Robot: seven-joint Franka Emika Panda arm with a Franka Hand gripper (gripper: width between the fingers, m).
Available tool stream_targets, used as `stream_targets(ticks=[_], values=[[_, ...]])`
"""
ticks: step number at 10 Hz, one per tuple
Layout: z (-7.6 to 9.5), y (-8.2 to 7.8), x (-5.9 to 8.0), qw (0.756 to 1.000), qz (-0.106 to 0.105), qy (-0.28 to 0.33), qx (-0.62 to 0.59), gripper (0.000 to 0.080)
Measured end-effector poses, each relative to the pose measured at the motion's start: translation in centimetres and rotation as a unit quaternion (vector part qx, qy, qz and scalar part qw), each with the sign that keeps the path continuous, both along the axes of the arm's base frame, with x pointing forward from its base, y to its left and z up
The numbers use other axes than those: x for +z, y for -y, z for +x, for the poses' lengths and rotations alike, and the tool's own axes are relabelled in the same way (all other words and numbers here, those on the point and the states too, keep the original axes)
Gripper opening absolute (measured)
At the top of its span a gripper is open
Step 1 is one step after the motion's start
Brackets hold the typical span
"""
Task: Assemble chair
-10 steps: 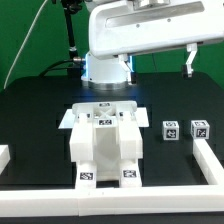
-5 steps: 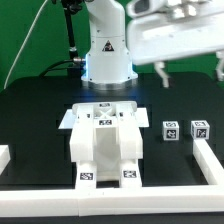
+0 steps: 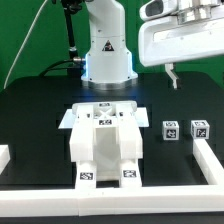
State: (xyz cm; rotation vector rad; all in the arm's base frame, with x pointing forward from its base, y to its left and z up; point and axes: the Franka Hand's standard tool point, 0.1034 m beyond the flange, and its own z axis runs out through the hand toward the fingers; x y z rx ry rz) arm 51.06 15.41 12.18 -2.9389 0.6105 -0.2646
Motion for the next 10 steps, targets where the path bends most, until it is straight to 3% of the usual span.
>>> stream_targets(ticks=[1, 3, 5, 7, 9, 10], values=[[-0.7, -0.8, -1.0, 0.999, 0.001, -0.032, -0.022, 0.0649], [-3.2, -2.4, -4.8, 0.999, -0.016, -0.019, -0.028, 0.0649], [-3.0, -2.3, -4.4, 0.999, -0.017, -0.023, -0.021, 0.0649], [-3.5, -2.1, -5.1, 0.999, -0.021, -0.029, -0.017, 0.0649], [-5.1, -2.2, -7.1, 0.997, -0.033, -0.068, -0.013, 0.0649], [-4.9, -2.1, -7.8, 0.997, -0.036, -0.072, -0.013, 0.0649]])
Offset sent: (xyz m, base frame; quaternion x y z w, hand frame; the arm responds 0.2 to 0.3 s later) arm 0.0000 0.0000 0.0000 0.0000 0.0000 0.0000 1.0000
